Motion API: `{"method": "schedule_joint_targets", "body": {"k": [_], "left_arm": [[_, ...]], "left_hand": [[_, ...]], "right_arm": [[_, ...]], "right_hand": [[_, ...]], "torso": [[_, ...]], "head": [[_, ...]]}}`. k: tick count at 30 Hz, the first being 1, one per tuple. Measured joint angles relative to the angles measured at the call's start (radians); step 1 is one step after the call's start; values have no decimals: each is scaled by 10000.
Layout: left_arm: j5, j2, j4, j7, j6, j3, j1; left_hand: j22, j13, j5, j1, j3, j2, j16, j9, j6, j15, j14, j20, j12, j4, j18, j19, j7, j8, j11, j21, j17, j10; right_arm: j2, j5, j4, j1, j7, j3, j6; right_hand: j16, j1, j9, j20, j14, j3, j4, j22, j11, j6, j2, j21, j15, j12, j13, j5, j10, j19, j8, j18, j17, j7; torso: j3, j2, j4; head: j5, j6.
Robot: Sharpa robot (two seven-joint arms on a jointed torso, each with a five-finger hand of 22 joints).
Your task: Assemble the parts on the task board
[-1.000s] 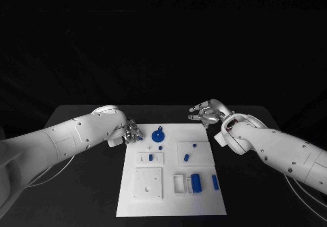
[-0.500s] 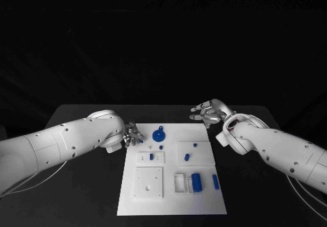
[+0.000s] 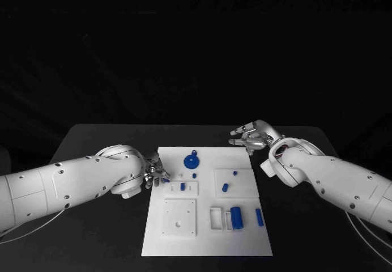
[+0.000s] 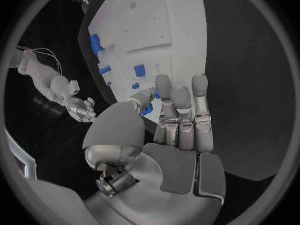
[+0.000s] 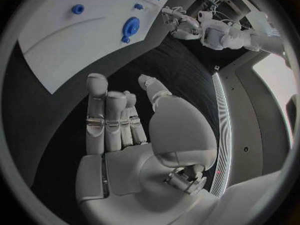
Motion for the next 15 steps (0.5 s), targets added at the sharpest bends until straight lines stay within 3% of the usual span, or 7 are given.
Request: {"method": "schedule_joint_targets", "body": {"k": [7,15], "left_arm": [[-397,-258,590,-195,-369,-107,-118],[-725,-303,793,-302,-643,-133,-326]], "left_hand": [[0,-1,-19,-78,93,-78,0,-24,92,1,70,1,-42,-10,1,0,-19,-97,13,0,11,18],[-1,0,-60,-64,113,-144,-7,-87,161,1,70,1,-42,-29,1,0,-50,-172,30,39,31,34]], "right_arm": [[-5,16,-2,-31,0,0,1],[-11,31,-2,-61,0,0,3]], "right_hand": [[0,0,0,0,0,28,28,0,0,1,0,0,0,0,0,0,0,0,0,0,0,-1],[0,0,0,0,0,28,28,0,0,3,0,0,0,0,0,0,0,0,0,-1,0,-3]], "torso": [[-25,-45,23],[-33,-51,22]], "head": [[35,-78],[69,-132]]}}
